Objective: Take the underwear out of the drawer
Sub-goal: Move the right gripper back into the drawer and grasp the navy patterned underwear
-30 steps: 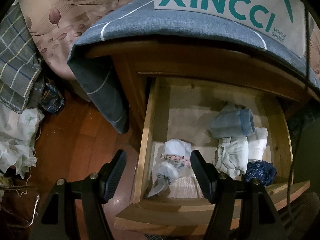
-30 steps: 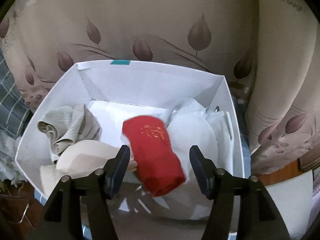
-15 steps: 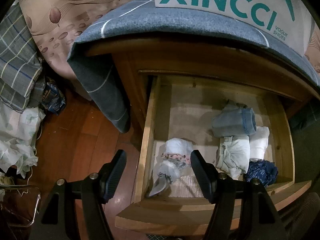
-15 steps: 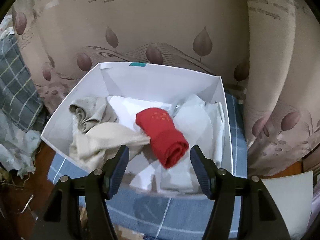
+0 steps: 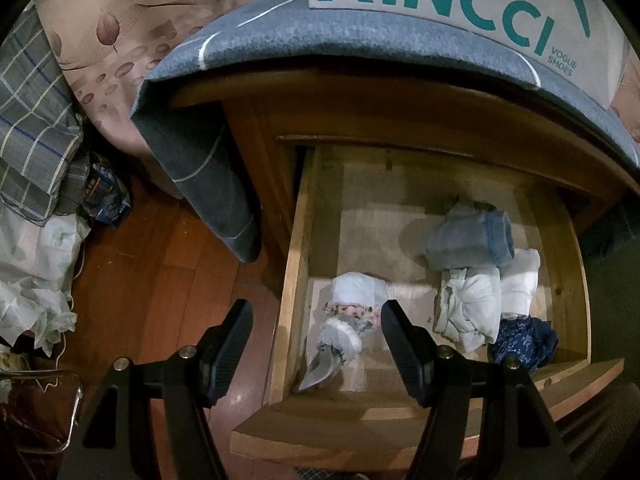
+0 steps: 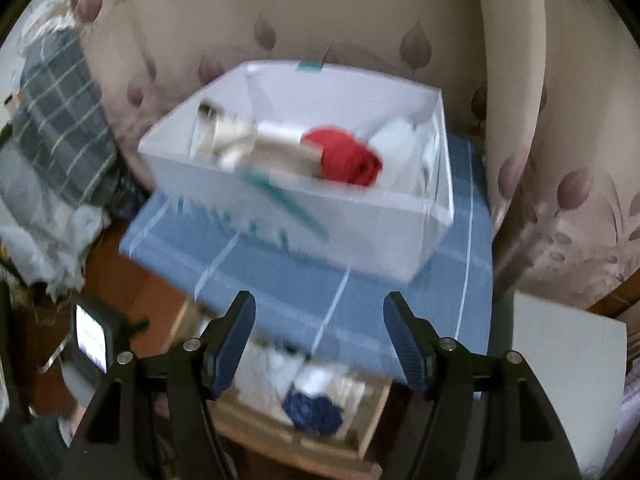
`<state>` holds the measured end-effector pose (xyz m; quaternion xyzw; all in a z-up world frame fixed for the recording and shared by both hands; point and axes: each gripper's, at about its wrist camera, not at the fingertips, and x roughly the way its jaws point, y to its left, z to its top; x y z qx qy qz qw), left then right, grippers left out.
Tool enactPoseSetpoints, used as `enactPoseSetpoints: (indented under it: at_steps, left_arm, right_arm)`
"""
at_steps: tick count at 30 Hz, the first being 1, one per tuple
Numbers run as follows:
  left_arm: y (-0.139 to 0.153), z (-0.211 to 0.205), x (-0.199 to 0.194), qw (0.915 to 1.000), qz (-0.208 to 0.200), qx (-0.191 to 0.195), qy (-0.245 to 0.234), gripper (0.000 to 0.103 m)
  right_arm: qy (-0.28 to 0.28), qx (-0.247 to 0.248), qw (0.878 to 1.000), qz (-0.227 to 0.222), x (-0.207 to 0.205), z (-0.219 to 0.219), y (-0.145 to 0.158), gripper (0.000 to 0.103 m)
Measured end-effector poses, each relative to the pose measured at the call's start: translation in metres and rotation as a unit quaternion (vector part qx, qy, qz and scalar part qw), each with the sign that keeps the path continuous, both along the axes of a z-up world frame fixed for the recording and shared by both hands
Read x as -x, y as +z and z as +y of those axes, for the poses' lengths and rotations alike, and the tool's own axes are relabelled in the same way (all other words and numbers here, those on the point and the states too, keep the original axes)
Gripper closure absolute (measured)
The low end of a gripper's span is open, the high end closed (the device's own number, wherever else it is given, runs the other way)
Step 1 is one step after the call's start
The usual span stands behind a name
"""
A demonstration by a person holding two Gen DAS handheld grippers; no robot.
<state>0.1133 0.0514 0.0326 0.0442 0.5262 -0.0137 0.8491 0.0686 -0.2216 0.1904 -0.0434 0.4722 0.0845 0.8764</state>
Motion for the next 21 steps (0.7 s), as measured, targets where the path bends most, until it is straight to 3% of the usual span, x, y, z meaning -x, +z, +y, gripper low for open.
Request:
enactPoseSetpoints:
  at_steps: [4,12,16,21]
  left_arm:
    - [-0.001,-0.002,0.000,1.0000,0.002,-0.003,-0.003,0.035]
    - [-0.005,0.000,-0.003,0.9999,0.014,0.002,-0.002,0.035]
    - [-0.006,0.000,-0.004,0.9998,0.017,0.008,-0.003,0.035]
    - [-0.007,-0.001,-0.004,0.9997,0.021,0.010,-0.006,0.035]
  right_arm:
    - [0.020,0.011,0.999,0.040,0.022,0.000,-0.033,0.039]
    - [0.015,0.005,0.990,0.143,0.028,-0.005,-0.115,0.039]
    - [0.013,-0.005,0.980,0.198,0.021,-0.002,-0.158,0.038]
    - [-0.007,-0.018,0.966,0.258,0.007,0.000,-0.200,0.029]
